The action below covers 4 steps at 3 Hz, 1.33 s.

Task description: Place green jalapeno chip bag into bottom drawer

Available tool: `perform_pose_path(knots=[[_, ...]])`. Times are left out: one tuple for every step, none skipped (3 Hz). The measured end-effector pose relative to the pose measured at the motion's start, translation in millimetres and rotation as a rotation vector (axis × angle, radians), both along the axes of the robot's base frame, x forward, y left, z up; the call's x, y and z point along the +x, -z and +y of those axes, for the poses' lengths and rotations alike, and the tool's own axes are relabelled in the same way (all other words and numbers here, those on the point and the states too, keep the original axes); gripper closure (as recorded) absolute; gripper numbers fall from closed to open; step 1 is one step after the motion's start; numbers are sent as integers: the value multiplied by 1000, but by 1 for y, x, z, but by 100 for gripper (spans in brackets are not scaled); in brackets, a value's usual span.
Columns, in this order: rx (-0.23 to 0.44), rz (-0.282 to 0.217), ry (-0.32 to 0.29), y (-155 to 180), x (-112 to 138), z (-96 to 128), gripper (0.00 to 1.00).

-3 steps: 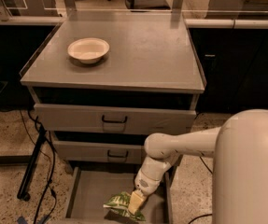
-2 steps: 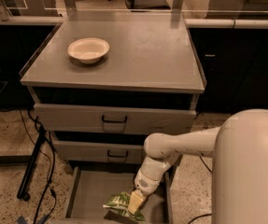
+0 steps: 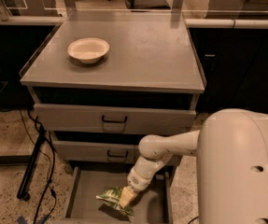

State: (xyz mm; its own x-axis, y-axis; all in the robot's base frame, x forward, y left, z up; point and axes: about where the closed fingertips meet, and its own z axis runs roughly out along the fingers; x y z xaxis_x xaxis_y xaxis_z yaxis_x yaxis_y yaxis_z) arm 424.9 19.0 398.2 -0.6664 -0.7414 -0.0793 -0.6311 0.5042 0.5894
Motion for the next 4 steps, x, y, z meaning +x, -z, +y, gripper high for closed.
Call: perform_pose_path(knots=[[6, 10, 47, 14, 13, 4, 100], [7, 11, 48, 16, 13, 5, 100], [16, 29, 54, 26, 7, 12, 100], [11, 45, 119, 49, 6, 21, 100]])
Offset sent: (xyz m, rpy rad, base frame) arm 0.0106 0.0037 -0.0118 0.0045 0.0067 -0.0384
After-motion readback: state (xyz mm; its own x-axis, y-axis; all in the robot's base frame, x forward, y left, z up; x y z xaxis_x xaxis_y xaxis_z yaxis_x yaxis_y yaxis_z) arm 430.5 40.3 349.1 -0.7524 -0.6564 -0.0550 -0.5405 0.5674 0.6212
